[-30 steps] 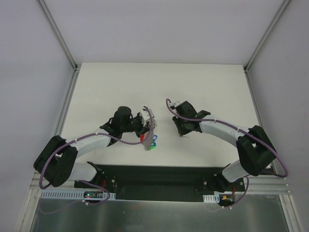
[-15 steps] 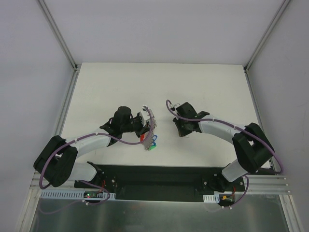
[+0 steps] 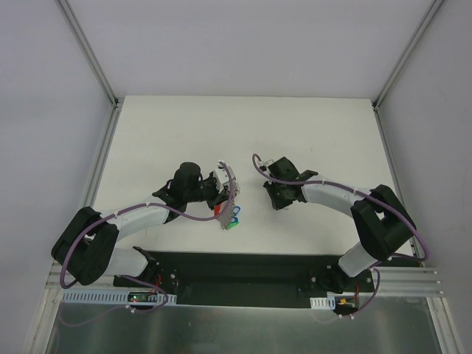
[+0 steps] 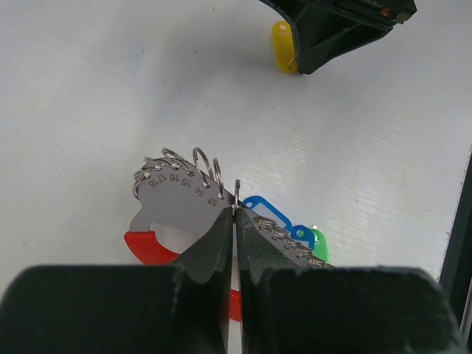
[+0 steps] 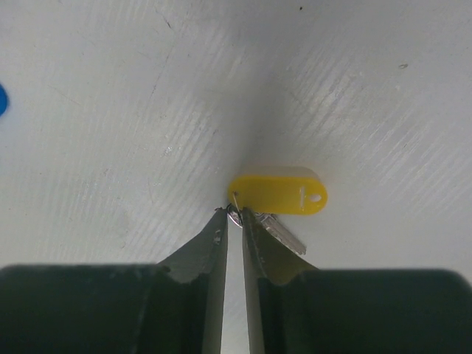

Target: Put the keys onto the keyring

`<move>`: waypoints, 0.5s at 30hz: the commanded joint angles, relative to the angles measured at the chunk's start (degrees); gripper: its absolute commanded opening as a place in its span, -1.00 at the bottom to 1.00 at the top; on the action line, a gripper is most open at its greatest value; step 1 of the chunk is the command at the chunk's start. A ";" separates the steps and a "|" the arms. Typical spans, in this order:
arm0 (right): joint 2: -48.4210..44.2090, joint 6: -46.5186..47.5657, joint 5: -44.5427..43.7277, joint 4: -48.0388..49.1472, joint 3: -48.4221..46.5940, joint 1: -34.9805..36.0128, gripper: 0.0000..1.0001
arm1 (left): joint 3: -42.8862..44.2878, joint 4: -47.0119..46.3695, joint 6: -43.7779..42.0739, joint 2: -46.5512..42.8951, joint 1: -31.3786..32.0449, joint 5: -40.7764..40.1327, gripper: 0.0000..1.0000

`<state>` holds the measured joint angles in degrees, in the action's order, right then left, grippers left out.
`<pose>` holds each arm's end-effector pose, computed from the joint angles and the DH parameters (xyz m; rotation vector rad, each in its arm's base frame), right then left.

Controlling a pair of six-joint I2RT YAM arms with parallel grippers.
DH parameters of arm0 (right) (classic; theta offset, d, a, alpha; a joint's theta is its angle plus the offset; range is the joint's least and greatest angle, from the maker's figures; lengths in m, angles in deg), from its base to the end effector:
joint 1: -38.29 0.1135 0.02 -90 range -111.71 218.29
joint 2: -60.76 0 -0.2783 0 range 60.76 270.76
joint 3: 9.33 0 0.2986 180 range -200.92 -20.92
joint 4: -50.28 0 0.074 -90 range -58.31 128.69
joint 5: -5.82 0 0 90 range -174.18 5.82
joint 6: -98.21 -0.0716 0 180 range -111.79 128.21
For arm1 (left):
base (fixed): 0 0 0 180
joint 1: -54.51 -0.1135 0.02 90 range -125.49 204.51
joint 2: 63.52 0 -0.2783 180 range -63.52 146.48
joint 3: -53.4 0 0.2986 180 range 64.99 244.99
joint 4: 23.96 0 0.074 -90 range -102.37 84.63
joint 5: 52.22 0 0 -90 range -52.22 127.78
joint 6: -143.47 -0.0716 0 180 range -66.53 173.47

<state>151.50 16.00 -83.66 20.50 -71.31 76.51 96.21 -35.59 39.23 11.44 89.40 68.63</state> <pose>0.2835 0.2241 0.1239 -1.0218 2.3980 0.2041 0.2476 -0.2174 0.1759 1.1292 1.5891 -0.7577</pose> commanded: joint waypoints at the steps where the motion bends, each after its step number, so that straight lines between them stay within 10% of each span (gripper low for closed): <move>1: 0.93 0.29 0.28 0.00 0.38 -0.16 -0.69 | 0.24 -0.33 -0.79 -1.48 0.08 0.44 -1.00; 15: -2.14 1.43 -1.74 -0.88 0.82 0.28 -0.98 | 0.15 -0.33 -0.79 -1.66 0.00 0.61 -1.00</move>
<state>151.67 16.20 -84.56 20.47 -71.31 76.47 96.21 -35.59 39.23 11.44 89.40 68.65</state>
